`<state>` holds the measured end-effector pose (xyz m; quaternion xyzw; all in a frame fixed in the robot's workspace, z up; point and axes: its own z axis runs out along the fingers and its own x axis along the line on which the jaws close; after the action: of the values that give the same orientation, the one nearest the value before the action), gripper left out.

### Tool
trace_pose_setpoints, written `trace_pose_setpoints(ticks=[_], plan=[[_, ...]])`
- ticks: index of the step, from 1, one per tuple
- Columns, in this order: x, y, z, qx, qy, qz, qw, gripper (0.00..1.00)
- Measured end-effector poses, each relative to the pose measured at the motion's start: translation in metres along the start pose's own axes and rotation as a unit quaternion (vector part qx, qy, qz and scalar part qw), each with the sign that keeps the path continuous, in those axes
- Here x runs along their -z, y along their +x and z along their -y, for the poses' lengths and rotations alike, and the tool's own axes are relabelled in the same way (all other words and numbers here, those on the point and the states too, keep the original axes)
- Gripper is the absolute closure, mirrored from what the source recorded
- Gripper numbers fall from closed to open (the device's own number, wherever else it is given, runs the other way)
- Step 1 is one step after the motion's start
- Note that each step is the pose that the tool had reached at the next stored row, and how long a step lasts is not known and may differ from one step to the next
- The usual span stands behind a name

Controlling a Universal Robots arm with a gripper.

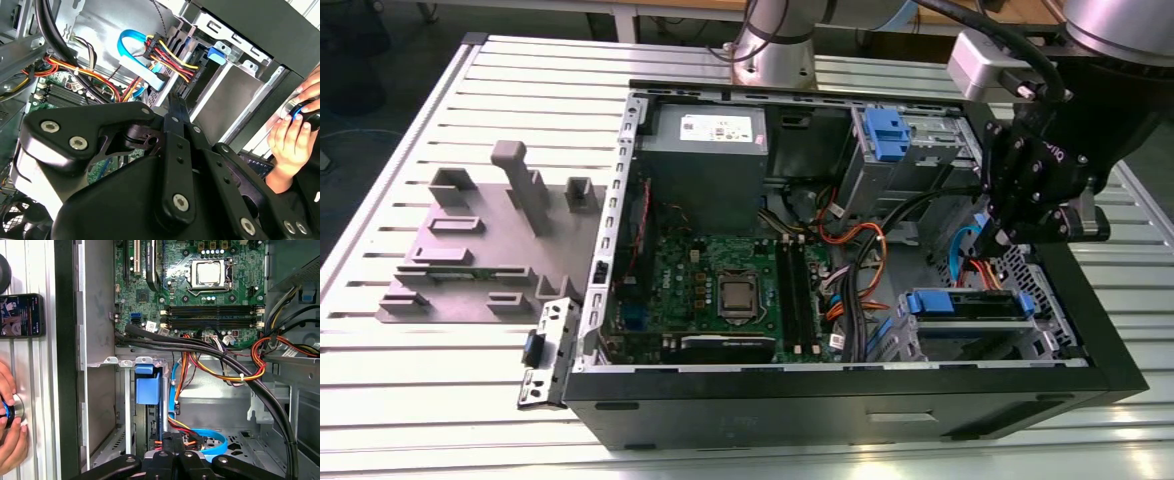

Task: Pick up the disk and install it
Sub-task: 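Insert the second disk wire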

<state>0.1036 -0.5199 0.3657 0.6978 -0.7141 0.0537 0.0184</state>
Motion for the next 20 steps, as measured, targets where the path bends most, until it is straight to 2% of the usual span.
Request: trace_pose_setpoints(ticks=[12, 16, 18, 20], plan=[[0.0005, -0.0016, 0.0, 0.0, 0.0, 0.0, 1.0, 0.89], [0.0021, -0.0133, -0.0002, 0.0, 0.0, 0.0, 1.0, 0.89], [0.0036, -0.0152, -0.0002, 0.0, 0.0, -0.0002, 1.0, 0.89], [0.0079, -0.0148, 0.0, 0.0, -0.0002, 0.0, 1.0, 0.89]])
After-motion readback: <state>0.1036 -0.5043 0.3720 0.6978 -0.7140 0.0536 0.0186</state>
